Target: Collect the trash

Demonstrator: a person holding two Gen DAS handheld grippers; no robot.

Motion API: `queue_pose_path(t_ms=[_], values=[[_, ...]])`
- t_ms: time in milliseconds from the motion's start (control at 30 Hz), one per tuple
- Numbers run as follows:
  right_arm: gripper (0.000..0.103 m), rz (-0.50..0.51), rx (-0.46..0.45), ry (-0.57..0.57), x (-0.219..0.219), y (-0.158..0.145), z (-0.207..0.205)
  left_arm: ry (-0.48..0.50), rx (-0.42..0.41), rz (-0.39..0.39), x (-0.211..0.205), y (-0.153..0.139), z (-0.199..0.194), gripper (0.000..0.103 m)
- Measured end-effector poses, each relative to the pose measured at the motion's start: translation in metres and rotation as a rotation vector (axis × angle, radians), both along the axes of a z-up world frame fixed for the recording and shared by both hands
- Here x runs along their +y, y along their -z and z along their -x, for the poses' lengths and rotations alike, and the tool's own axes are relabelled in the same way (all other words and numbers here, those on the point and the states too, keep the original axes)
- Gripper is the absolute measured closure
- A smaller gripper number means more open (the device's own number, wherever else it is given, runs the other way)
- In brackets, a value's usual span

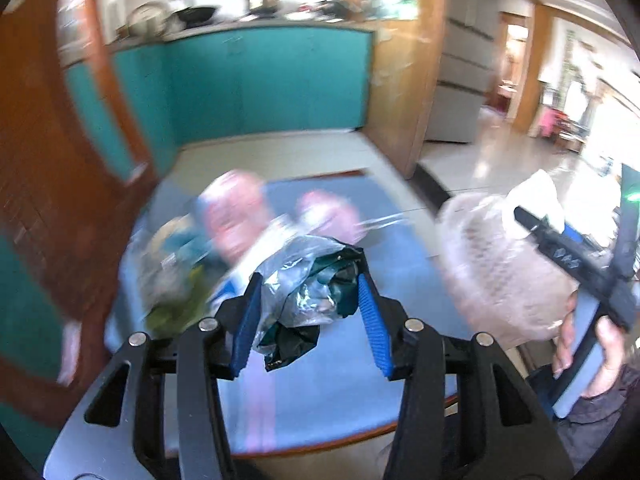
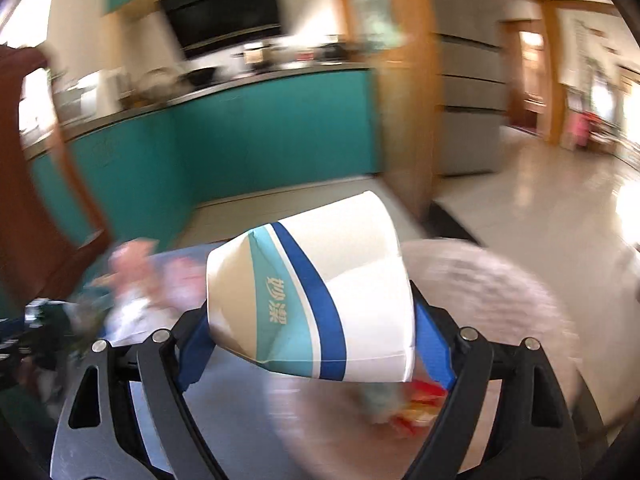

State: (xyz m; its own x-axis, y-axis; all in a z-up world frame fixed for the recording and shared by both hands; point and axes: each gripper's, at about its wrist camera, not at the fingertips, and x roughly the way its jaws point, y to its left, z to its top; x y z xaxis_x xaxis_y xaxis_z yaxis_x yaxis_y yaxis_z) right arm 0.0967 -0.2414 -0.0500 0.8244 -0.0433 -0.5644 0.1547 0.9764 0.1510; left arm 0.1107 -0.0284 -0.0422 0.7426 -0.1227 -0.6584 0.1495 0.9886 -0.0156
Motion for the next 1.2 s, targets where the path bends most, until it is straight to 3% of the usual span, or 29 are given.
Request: queue_pose_path(t_ms=[100,167,233,367,433,500,600,733,800,967,1033,1200], values=[[0.020,-0.100,0.081,0.110,-0.045,0.014,0.002,0.106,0.005,0.027,-0.039,0.000,-0.016,0.054],[0.019,-0.194,0.116,0.115,-0.064,0.023,0.001,0.195,0.054,0.067,-0.070,0.004,-0.029,0.054],[0.019,-0.213,0.148,0.153,-0.074,0.030,0.001,0.259,0.074,0.071,-0.101,0.010,-0.038,0.054],[0.019,-0.293,0.125,0.221,-0.088,0.035,0.010,0.374,0.124,0.074,-0.153,0.025,-0.052,0.052],[0.019,-0.333,0.097,0.251,-0.093,0.036,0.013,0.395,0.137,0.069,-0.172,0.034,-0.058,0.047],[0.013,-0.358,0.080,0.259,-0.097,0.037,0.015,0.395,0.147,0.081,-0.179,0.041,-0.065,0.028],[0.011,-0.376,0.072,0.264,-0.101,0.037,0.015,0.385,0.153,0.091,-0.175,0.046,-0.066,0.022],[0.011,-0.377,0.084,0.254,-0.103,0.037,0.010,0.274,0.112,0.029,-0.146,0.047,-0.060,0.019],[0.011,-0.362,0.086,0.241,-0.098,0.035,0.008,0.169,0.071,-0.003,-0.115,0.044,-0.055,0.018],[0.011,-0.215,0.068,0.144,-0.059,0.023,-0.004,-0.093,0.041,-0.052,-0.029,0.046,-0.031,0.017],[0.011,-0.158,0.078,0.057,-0.033,0.020,-0.016,-0.188,0.073,-0.062,0.012,0.053,-0.019,0.016],[0.011,-0.027,0.153,-0.398,0.099,0.013,-0.058,-0.334,0.136,-0.105,0.074,0.071,-0.003,0.016]])
